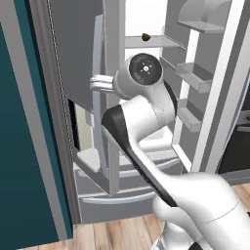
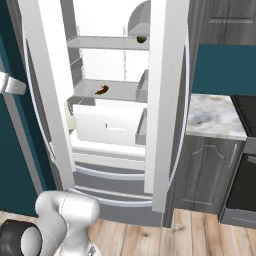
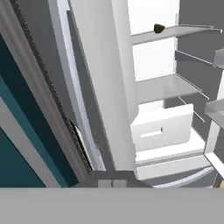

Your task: Retrieve the kiwi and banana from the fridge and place them into the bowl on the dining table.

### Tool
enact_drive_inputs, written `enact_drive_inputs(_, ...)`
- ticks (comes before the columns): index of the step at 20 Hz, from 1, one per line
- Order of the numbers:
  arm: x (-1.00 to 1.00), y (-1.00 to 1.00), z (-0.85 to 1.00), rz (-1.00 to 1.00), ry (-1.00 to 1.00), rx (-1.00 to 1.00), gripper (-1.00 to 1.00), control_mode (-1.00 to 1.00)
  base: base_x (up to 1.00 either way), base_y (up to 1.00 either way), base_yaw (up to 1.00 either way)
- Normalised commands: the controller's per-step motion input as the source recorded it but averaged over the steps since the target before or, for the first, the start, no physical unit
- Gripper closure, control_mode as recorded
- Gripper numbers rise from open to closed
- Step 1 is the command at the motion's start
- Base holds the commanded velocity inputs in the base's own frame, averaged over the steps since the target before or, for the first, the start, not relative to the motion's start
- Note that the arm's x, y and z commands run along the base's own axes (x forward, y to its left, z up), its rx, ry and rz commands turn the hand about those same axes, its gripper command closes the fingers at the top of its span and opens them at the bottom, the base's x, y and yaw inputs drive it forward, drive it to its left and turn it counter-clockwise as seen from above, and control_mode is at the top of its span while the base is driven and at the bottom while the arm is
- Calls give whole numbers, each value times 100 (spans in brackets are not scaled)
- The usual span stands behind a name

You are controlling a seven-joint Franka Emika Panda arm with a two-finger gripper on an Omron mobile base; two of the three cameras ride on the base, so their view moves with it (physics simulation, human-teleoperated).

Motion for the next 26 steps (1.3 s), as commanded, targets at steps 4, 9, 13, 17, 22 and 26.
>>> enact_drive_inputs(4,-4,-68,-11,-39,-15,39,100,-100,0,0,0)
enact_drive_inputs(9,0,-54,27,-44,5,45,100,-100,0,0,0)
enact_drive_inputs(13,0,-11,40,-19,23,43,100,-100,0,0,0)
enact_drive_inputs(17,0,-3,10,3,28,38,100,-100,0,0,0)
enact_drive_inputs(22,0,-9,-3,19,10,34,100,-100,0,0,0)
enact_drive_inputs(26,0,-3,-9,18,-4,26,100,-100,0,0,0)
